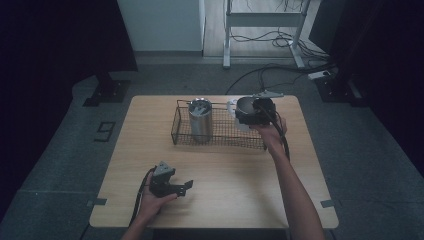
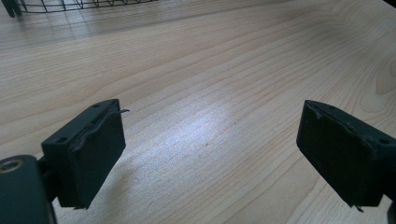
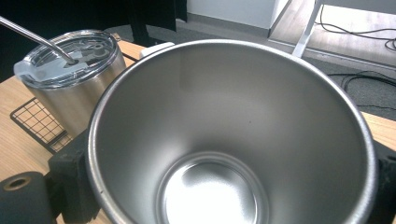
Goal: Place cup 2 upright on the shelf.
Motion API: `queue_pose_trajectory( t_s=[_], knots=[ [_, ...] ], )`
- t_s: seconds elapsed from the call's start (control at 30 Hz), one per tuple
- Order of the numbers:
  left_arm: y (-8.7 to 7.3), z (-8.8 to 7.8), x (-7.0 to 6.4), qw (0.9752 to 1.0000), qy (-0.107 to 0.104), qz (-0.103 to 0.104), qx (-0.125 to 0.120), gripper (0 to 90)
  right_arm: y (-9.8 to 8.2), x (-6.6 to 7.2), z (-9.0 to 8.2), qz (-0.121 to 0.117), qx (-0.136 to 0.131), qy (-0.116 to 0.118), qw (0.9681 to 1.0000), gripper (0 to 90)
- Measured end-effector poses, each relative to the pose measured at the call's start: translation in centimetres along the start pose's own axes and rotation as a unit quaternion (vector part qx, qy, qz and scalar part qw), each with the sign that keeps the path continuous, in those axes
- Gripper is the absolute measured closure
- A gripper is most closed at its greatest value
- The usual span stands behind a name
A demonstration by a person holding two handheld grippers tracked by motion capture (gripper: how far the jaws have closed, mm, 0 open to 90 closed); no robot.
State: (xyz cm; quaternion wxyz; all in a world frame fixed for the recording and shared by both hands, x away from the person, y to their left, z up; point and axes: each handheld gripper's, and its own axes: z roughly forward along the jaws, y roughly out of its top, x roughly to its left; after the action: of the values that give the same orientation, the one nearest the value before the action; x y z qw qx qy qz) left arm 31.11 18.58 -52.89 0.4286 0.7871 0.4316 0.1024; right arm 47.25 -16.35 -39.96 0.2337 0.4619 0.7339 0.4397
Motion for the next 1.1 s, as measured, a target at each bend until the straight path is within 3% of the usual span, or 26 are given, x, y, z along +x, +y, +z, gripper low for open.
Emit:
queue_pose_trajectory(
  t_s=[1.1],
  knots=[
    [-0.1, 0.0, 0.0, 1.0000, 0.000, 0.002, 0.002, 7.9, -1.5, -1.8, 2.9, 0.021, 0.024, -0.008, 0.9994, 6.9]
  ],
)
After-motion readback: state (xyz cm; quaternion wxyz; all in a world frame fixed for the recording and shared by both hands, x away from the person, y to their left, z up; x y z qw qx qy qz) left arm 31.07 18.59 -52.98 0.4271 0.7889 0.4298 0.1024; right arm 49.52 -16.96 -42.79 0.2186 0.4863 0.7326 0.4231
